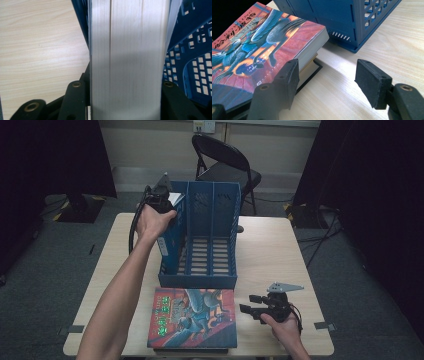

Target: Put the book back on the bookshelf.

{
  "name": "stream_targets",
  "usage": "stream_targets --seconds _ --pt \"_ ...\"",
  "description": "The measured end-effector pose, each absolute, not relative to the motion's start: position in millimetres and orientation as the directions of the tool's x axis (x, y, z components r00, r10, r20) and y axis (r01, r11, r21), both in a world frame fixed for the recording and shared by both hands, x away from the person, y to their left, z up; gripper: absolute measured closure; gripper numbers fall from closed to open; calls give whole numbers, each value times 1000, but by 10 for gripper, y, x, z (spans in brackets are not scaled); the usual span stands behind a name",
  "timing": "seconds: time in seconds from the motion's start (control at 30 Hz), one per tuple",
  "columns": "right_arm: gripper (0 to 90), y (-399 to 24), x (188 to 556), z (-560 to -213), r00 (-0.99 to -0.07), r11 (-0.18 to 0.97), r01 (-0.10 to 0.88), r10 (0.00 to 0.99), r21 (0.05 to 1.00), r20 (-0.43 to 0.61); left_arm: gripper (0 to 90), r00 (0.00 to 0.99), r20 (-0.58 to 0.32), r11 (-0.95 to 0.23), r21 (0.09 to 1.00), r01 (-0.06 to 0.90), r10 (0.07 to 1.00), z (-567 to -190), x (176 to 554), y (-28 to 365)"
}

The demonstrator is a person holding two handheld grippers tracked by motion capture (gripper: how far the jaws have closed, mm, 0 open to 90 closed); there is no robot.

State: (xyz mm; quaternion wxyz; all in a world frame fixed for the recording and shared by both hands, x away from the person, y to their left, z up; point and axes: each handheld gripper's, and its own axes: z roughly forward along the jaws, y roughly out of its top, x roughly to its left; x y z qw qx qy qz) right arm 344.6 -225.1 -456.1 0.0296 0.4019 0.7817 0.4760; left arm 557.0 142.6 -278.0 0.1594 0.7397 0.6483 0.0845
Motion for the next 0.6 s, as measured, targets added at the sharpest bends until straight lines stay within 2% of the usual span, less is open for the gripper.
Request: stream_targets --seconds 0.33,0.43,0.6 --pt "354 -2236 3450 -4564 -677 229 598 658 768 331 520 225 -100 -163 421 892 969 -2815 5393 1532" --pt "354 -2224 3444 -4559 -677 231 598 659 767 330 485 251 -130 -162 476 864 959 -2848 5317 1579" --pt "355 -2215 3447 -4560 -677 231 598 659 767 330 433 302 -125 -184 560 808 945 -2902 5179 1609"
